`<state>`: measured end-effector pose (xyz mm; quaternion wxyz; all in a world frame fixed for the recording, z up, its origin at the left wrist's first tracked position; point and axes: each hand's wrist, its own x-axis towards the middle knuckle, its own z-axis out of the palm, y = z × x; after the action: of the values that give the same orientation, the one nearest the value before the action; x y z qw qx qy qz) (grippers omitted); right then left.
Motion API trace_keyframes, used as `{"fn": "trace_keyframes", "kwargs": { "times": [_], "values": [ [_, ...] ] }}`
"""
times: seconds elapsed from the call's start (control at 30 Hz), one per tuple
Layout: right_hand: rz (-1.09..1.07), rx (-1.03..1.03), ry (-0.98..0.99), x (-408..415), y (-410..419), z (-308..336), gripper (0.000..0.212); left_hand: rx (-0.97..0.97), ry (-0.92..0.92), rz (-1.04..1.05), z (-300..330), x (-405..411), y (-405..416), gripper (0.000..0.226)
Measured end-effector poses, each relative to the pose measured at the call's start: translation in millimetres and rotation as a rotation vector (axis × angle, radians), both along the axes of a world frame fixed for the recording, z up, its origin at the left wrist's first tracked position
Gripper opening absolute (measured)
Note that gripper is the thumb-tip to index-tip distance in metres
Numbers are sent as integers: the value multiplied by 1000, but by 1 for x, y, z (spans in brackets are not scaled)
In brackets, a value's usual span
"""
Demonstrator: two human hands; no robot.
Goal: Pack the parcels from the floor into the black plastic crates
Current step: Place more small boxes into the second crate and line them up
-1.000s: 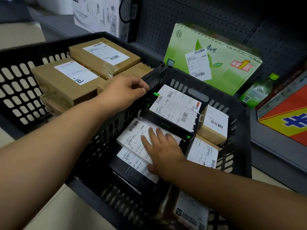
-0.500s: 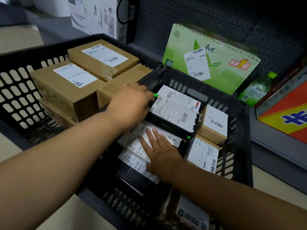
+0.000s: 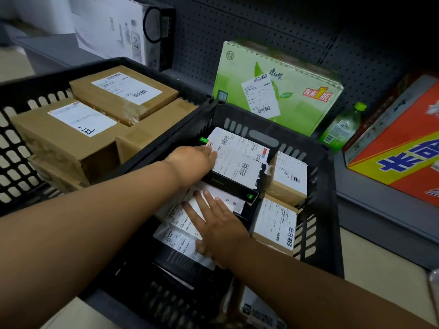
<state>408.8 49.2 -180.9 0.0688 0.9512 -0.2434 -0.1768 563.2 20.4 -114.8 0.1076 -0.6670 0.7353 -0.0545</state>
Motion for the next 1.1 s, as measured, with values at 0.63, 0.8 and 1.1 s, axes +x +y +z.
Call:
{"fn": "trace_keyframes", "kwargs": {
  "times": [0.63, 0.8, 1.1],
  "values": [
    [16, -40, -40, -81, 7, 91, 88, -168, 26, -181, 15, -17, 17, 75],
    [-80, -114, -240, -153, 5, 129, 79, -390, 37, -358, 42, -72, 27, 64],
    [-286, -382, -350, -351, -2, 156, 73, -448, 85, -587, 92, -250, 12, 52]
  ]
}}
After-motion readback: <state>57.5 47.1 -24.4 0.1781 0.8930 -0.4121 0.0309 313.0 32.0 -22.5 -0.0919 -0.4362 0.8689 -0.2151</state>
